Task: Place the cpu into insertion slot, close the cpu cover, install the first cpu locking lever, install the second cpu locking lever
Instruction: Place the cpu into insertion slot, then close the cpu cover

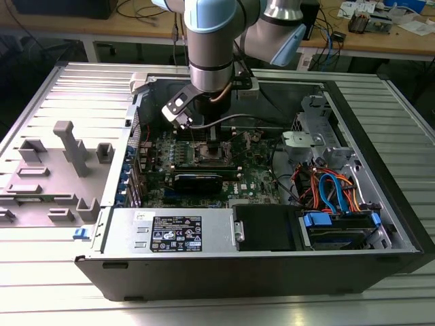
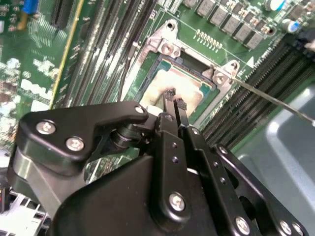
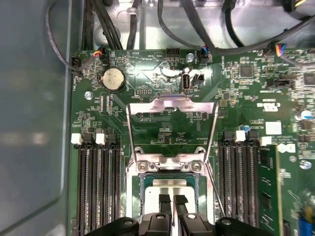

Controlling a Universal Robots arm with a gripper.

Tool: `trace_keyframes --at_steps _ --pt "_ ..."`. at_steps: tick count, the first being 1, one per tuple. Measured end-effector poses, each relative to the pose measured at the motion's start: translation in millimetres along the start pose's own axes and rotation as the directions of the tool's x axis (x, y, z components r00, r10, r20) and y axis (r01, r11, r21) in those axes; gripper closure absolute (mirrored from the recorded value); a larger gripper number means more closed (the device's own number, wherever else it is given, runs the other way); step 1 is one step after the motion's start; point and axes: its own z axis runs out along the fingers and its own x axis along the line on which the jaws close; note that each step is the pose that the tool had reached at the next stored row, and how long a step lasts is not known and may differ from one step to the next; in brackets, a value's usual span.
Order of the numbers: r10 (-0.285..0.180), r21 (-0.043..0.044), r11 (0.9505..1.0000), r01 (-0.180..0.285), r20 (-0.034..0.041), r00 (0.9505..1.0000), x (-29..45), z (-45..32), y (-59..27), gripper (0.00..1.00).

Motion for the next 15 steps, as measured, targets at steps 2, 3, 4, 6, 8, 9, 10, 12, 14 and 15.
trace_keyframes --at_steps 2,3,4,6,8,9,10,12,14,15 --pt "0.0 0.0002 1.0 0.0 0.0024 1.0 -0.1 -2.2 0.3 0.83" --pt "0.0 0.0002 1.0 0.0 0.0024 1.0 -0.1 -2.1 0.4 0.83" --pt "0.0 0.0002 1.0 0.0 0.0023 1.0 0.0 -2.1 0.7 0.83" --pt "0.0 0.0002 1.0 0.0 0.0024 1.0 -0.1 -2.1 1.0 0.83" --pt "0.0 0.0002 1.0 0.0 0.0024 1.0 0.0 -2.1 1.1 0.83" --pt "0.0 0.0002 1.0 0.0 0.0023 1.0 0.0 -2.1 1.2 0.83" --pt "0.0 0.0002 1.0 0.0 0.0023 1.0 0.0 -2.1 1.2 0.83" --pt "0.0 0.0002 1.0 0.0 0.0024 1.0 -0.1 -2.1 1.4 0.83" --pt "0.0 0.0002 1.0 0.0 0.0023 1.0 0.0 -2.0 1.4 0.83" --pt "0.0 0.0002 1.0 0.0 0.0024 1.0 0.0 -2.1 1.5 0.83"
